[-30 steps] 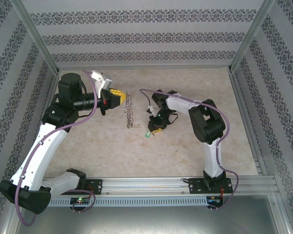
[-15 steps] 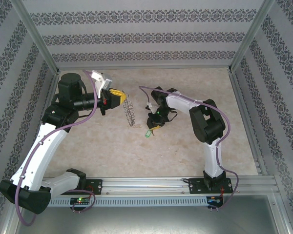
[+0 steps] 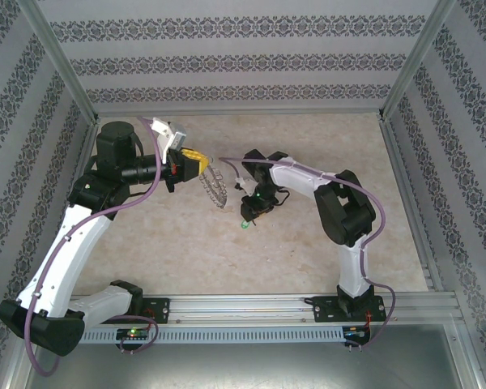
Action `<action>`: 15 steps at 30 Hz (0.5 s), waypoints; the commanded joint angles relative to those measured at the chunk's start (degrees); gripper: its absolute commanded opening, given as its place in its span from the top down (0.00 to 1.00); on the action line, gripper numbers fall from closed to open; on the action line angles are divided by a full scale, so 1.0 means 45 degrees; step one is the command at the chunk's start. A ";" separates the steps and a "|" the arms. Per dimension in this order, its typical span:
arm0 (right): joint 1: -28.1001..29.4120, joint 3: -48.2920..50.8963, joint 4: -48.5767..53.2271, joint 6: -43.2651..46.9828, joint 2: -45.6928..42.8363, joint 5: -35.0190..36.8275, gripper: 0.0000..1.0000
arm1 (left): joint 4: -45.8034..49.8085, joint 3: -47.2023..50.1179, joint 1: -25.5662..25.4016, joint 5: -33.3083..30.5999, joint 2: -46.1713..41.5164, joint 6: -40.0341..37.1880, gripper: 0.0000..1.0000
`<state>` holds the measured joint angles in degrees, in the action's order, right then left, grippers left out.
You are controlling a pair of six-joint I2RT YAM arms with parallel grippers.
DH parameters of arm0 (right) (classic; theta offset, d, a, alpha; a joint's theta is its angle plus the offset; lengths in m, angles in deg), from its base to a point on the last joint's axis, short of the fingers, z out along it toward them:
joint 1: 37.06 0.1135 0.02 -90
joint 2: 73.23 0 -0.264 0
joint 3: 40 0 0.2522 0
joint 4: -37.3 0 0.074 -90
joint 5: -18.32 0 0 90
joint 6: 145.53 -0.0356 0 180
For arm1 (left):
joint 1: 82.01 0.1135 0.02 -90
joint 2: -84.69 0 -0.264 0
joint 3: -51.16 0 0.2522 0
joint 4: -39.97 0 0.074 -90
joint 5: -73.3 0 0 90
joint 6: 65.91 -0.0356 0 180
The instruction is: Put the keys on the keyring
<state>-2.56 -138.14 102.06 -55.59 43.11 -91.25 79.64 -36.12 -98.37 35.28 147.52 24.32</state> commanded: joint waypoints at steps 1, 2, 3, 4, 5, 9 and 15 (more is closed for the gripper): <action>0.0307 -0.0371 0.0406 0.0671 -0.0174 0.1314 0.61 | 0.0179 -0.0479 0.0212 0.0047 -0.0270 -0.0143 1.00; 0.0372 -0.0468 0.0493 0.0741 -0.0133 0.1476 0.61 | 0.0179 -0.0484 0.0245 0.0050 -0.0273 -0.0069 1.00; 0.0421 -0.0560 0.0601 0.0800 -0.0026 0.1651 0.61 | 0.0179 -0.0491 0.0270 0.0092 -0.0291 -0.0004 1.00; 0.0466 -0.0637 0.0678 0.0860 0.0043 0.1812 0.61 | 0.0187 -0.0480 0.0297 0.0092 -0.0309 0.0065 1.00; 0.0488 -0.0677 0.0733 0.0909 0.0099 0.1906 0.61 | 0.0216 -0.0491 0.0324 0.0096 -0.0328 0.0085 1.00; 0.0506 -0.0769 0.0726 0.1027 0.0219 0.1946 0.63 | 0.0422 -0.0500 0.0417 0.0081 -0.0427 0.0164 1.00; 0.0621 -0.0683 0.0528 0.0963 0.0320 0.1516 0.67 | 0.0502 -0.0523 0.0456 0.0069 -0.0427 0.0290 1.00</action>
<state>-0.50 -140.28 103.55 -52.09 43.41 -84.49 81.65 -36.14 -97.22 35.15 146.82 24.63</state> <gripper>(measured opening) 0.335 0.043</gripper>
